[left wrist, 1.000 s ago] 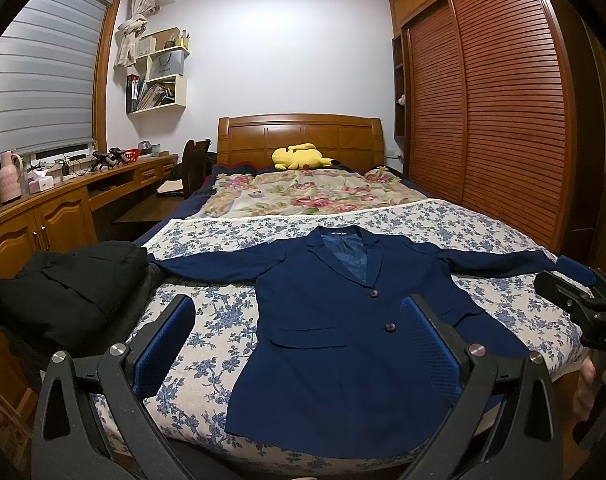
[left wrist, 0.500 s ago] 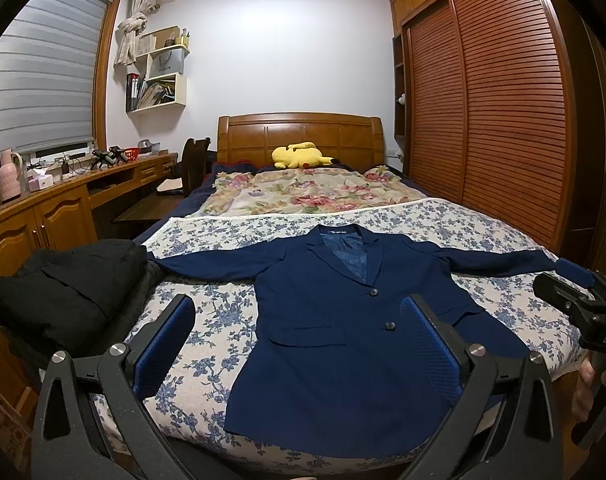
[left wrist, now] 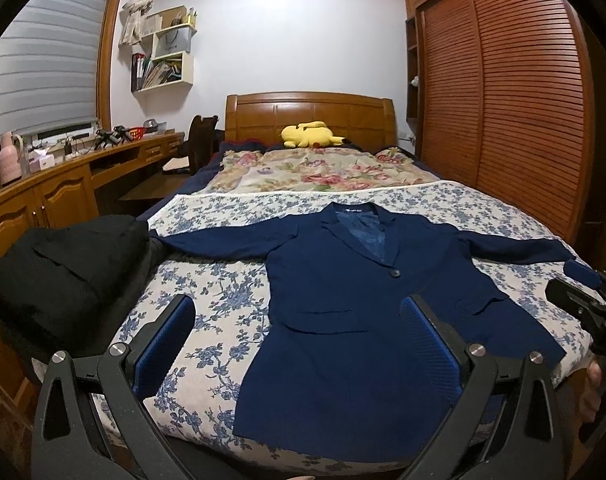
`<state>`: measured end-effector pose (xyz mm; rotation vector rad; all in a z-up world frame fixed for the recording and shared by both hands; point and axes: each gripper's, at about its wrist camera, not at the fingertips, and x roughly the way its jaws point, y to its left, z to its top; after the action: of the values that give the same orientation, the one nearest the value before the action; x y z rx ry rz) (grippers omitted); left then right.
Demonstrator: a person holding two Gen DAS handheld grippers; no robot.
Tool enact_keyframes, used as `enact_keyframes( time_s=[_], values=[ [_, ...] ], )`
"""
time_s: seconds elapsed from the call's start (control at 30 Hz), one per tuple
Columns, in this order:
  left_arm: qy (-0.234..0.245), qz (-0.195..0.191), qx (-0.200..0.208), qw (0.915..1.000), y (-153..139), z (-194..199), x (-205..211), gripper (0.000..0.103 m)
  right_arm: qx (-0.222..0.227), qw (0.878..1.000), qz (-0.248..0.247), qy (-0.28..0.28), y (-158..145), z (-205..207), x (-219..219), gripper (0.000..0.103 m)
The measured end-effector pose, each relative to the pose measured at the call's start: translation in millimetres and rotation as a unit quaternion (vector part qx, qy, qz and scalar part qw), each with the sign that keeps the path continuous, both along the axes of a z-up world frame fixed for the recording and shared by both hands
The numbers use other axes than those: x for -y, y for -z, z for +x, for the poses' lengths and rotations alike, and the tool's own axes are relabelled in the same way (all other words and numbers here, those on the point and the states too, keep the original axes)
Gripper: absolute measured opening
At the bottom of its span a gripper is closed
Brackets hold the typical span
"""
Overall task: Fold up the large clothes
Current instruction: 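Move the left tool to the jacket sleeve and close on its cuff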
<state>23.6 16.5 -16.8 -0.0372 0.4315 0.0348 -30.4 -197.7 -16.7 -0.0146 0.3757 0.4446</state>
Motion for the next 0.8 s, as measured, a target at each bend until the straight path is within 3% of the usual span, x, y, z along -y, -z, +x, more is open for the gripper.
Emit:
enact_keyframes(
  time_s=[0.57, 0.8],
  values=[
    [-0.028, 0.002, -0.046, 0.9986, 48.3, 55.0, -33.2, 0.103, -0.033, 0.999, -0.025, -0.028, 24.0, 48.4, -27.7, 0.103],
    [-0.024, 0.013, -0.074, 0.9969, 64.3, 86.7, -44.3, 0.103, -0.023, 0.999, -0.034, -0.029, 15.3, 80.4, -44.6, 0.103]
  ],
)
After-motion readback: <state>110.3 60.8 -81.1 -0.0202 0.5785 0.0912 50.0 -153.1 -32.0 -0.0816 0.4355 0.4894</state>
